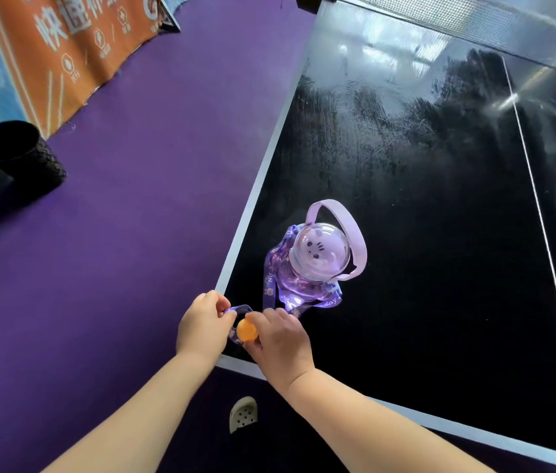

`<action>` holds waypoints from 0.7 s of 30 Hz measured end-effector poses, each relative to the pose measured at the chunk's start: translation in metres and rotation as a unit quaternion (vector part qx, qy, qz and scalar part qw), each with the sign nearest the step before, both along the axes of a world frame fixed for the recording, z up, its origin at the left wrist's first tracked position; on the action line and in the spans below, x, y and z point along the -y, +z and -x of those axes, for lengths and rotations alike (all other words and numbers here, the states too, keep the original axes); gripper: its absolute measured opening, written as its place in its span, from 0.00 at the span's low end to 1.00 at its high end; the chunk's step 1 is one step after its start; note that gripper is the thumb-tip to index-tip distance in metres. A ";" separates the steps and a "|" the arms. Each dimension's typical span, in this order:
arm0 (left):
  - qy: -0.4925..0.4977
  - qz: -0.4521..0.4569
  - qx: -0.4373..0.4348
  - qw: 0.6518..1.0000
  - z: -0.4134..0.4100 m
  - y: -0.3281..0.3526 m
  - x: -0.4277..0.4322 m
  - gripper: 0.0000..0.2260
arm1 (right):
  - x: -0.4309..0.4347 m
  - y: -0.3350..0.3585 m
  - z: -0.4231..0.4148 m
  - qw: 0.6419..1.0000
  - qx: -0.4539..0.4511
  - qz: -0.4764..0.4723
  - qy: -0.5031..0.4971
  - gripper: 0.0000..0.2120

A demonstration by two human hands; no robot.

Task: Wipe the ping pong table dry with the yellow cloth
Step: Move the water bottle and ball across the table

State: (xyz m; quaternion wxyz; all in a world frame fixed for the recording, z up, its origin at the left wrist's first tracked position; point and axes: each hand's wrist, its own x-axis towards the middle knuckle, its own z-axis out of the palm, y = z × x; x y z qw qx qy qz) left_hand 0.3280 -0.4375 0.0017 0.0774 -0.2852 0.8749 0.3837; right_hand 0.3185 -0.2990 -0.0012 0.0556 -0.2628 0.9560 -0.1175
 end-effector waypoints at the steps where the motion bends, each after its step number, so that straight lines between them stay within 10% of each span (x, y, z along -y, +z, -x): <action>1: -0.006 0.000 0.002 1.000 -0.001 0.000 0.001 0.02 | 0.005 0.000 0.005 1.000 -0.010 -0.005 -0.008 0.22; 21: 0.037 -0.013 -0.004 0.999 -0.014 0.006 -0.006 0.10 | 0.004 0.001 0.007 0.999 0.005 0.038 -0.021 0.29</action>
